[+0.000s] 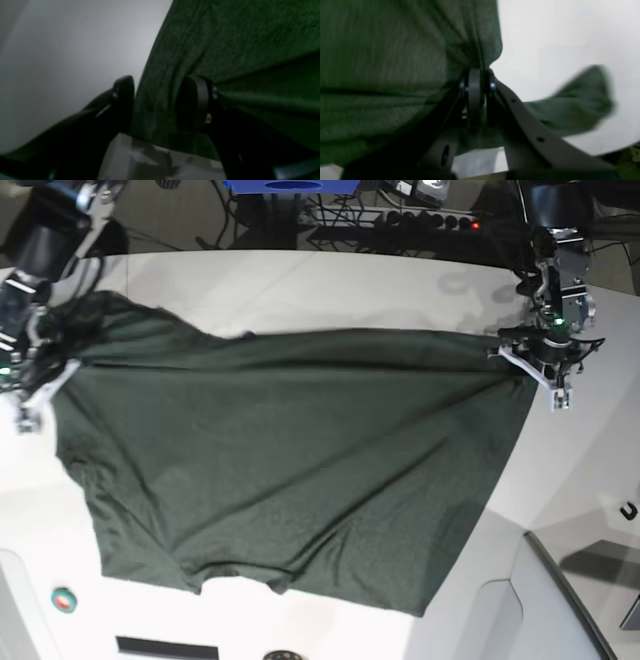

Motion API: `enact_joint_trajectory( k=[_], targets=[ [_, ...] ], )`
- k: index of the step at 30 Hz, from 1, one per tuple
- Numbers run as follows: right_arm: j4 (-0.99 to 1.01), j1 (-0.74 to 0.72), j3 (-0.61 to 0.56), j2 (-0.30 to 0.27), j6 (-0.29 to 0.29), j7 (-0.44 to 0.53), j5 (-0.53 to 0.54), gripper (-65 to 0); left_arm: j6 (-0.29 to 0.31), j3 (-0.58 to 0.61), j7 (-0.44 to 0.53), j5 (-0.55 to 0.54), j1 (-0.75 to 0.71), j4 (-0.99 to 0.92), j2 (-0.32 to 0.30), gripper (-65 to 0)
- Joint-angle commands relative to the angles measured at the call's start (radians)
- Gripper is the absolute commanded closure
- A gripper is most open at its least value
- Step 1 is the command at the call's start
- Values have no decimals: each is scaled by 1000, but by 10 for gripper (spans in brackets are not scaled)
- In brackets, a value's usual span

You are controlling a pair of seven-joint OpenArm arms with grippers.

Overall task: Layout the t-shirt on the table in an organized manner, then fold the t-shirt properly
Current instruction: 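Hold the shirt edge with both grippers and pull them apart to spread it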

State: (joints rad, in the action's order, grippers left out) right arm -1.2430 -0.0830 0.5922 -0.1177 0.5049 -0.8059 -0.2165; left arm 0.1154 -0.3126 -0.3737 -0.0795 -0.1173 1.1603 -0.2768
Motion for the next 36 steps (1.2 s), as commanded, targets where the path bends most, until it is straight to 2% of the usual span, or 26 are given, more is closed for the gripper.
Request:
enact_joint_trajectory(
  k=[1, 4, 10, 15, 19, 21, 25, 26, 30, 36],
  targets=[
    [-16, -28, 4, -20, -5, 15, -7, -29, -4, -6, -12, 11, -5, 10, -19, -311],
    [-16, -50, -2, -44, -5, 13, -8, -29, -4, -6, -12, 11, -22, 39, -28, -311],
    [-17, -85, -10, -46, -5, 13, -8, -29, -4, 0, -17, 4, -22, 97, -23, -311],
    [-44, -96, -110, -46, -5, 10, -14, -29, -4, 3, -20, 4, -17, 183, -14, -311],
    [4, -140, -130, -46, -7, 16, -31, -41, -4, 2, -20, 11, -9, 205, -8, -311],
    [62, -171, -130, -47, -7, 16, -33, -102, -4, 3, -20, 7, 3, 200, -6, -311],
    [87, -179, -128, -69, -7, 16, -80, -366, -4, -1, -20, 11, 8, 197, 6, -311],
    [62, -177, -120, -66, -7, 16, -102, -384, -4, 0, -20, 11, 6, 198, 6, -311],
    [-177, -47, -128, -55, 2, 13, -116, -333, -4, 2, -20, 11, 5, 198, 6, -311],
    [-426, 180, -131, 45, 5, 20, -114, -336, -4, -6, -20, 2, -14, 205, 6, -311]
  ],
)
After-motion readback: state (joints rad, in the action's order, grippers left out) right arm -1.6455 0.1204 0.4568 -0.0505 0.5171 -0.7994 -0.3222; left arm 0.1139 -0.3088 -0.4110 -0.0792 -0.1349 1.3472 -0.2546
